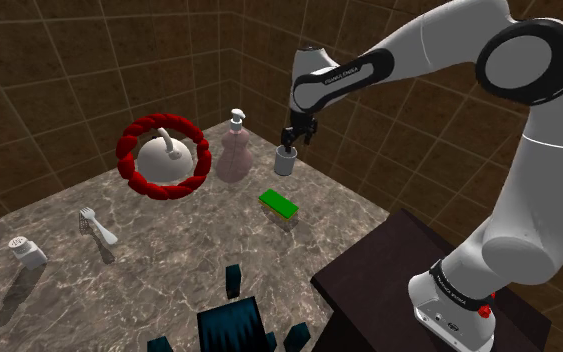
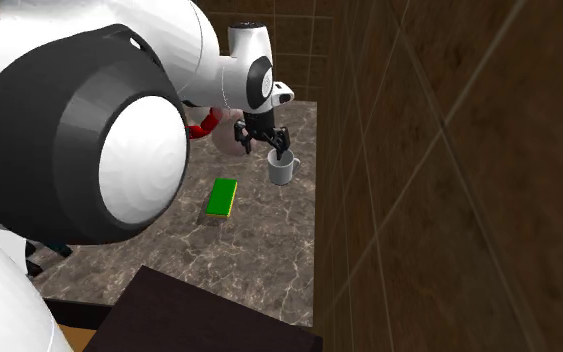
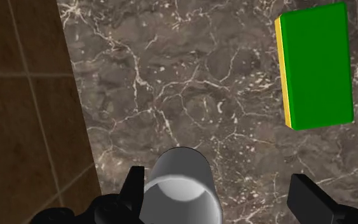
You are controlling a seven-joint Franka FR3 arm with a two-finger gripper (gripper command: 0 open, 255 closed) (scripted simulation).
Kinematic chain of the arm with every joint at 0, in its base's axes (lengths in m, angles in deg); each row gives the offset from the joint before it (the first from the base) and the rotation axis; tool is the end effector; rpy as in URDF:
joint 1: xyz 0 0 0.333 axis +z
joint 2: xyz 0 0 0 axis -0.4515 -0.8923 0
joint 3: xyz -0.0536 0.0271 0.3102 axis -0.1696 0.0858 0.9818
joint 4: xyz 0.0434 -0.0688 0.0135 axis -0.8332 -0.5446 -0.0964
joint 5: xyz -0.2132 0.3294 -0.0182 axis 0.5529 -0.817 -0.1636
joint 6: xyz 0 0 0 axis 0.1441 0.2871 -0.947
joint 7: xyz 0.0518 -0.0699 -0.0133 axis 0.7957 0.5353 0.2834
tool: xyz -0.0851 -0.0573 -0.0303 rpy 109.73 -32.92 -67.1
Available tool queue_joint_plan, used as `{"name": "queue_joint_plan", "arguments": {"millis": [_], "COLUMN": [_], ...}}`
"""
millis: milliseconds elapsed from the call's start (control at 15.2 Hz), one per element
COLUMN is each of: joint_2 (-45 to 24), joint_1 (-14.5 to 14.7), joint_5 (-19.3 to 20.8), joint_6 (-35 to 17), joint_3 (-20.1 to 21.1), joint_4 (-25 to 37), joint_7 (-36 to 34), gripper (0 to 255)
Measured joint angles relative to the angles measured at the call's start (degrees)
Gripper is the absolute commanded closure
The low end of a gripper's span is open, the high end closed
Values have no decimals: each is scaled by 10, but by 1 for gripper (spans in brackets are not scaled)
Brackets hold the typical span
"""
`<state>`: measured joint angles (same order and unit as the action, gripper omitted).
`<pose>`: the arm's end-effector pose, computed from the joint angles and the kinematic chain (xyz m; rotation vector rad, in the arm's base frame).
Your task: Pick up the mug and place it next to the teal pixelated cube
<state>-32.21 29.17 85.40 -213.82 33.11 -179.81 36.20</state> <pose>0.6178 0.0489 0.3019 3.0676 0.0320 -0.0854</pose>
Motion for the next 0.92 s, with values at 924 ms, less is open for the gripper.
{"name": "queue_joint_plan", "arguments": {"millis": [924], "joint_2": [-206], "joint_1": [9], "joint_5": [5], "joint_6": [-21], "joint_3": [-1], "joint_4": [186], "joint_7": [-2], "gripper": [0]}}
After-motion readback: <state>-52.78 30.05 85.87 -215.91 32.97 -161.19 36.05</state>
